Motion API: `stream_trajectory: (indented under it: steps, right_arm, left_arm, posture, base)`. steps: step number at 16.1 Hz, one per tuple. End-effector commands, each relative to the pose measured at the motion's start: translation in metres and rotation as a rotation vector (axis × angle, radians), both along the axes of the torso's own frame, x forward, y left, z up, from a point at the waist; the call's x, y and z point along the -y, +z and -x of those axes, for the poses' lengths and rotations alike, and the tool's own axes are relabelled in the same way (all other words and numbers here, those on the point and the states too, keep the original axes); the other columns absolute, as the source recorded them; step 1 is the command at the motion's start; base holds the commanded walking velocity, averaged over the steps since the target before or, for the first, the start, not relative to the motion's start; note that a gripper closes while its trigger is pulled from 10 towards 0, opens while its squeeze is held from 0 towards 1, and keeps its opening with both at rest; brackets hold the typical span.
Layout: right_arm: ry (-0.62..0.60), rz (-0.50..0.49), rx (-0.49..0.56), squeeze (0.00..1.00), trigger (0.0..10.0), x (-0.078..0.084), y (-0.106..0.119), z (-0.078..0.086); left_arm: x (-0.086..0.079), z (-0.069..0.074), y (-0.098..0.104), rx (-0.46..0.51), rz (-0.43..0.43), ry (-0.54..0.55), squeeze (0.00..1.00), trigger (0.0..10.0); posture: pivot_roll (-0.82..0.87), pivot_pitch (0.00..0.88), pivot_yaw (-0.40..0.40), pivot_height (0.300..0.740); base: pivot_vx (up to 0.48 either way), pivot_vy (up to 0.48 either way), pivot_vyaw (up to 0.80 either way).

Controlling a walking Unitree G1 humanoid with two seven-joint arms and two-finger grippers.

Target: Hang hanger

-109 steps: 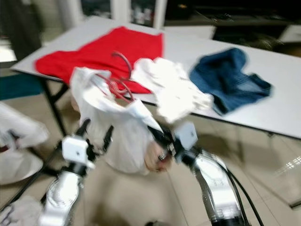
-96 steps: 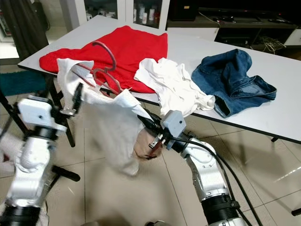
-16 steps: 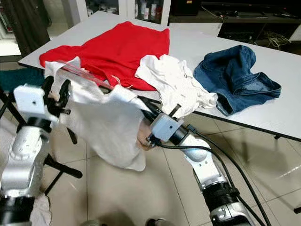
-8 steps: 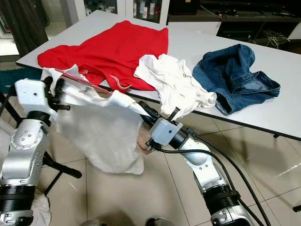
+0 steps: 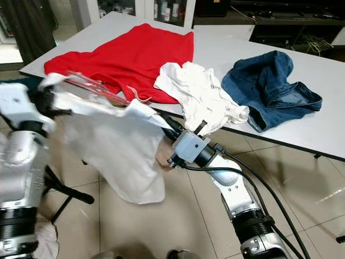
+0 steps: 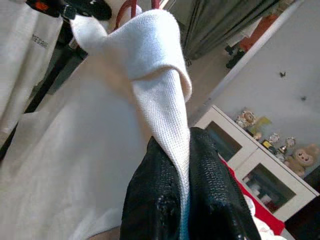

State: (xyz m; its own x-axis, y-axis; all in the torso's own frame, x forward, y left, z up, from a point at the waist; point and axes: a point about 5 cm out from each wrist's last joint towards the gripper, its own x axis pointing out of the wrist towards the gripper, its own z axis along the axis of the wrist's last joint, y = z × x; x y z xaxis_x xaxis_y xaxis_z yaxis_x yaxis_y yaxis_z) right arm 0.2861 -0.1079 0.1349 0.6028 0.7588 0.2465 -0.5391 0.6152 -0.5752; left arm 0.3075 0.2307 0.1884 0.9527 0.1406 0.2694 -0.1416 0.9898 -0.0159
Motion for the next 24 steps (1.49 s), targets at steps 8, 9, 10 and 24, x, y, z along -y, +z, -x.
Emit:
stream_trajectory:
  steps: [8,9,10,24]
  right_arm:
    - [0.153,0.019,0.077,0.0,10.0,0.017,0.039,0.005]
    - [0.149,-0.009,0.074,0.0,10.0,0.015,0.041,0.003]
    - [0.149,-0.038,0.066,0.0,10.0,0.012,0.043,0.003]
    - [0.341,-0.028,-0.06,0.0,10.0,0.002,0.053,0.014]
  left_arm:
    - [-0.018,0.004,0.006,-0.001,0.035,0.042,0.0,0.0]
    - [-0.019,0.004,0.005,-0.003,0.04,0.041,0.0,0.0]
    - [-0.019,0.004,0.004,-0.01,0.049,0.04,0.0,0.0]
    - [-0.031,-0.004,0.019,-0.043,0.026,-0.046,0.0,10.0]
  posture:
    - [0.1,0.02,-0.021,0.74]
    - [0.11,0.02,-0.02,0.74]
    - [0.11,0.02,-0.02,0.74]
    - [0.11,0.01,-0.003,0.74]
  base:
    - [0.0,0.0,0.0]
    - [0.0,0.0,0.0]
    - [0.0,0.0,0.0]
    - [0.0,0.0,0.0]
